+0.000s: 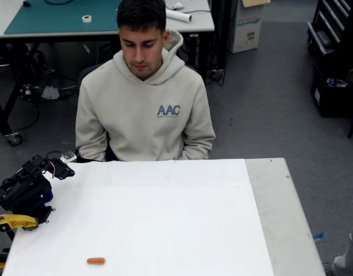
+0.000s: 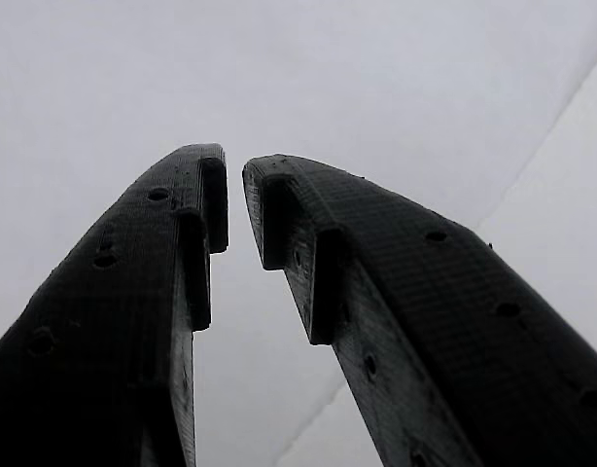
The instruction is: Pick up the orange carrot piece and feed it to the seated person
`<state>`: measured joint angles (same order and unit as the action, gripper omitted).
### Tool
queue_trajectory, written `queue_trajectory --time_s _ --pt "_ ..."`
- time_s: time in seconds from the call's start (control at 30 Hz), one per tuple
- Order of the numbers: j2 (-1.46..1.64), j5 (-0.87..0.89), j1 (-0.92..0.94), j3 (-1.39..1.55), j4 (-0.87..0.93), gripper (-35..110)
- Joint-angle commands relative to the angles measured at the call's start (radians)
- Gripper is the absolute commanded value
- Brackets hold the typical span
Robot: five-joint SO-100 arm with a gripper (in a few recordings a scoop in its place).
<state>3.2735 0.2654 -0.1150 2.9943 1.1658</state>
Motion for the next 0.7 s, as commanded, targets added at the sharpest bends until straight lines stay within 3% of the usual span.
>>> queue_trajectory --time_s 0.0,0.67 --pt "0.014 0.012 -0.021 -0.077 0.018 -2" --pt "-0.005 0.009 -0.02 -0.095 0.017 -2"
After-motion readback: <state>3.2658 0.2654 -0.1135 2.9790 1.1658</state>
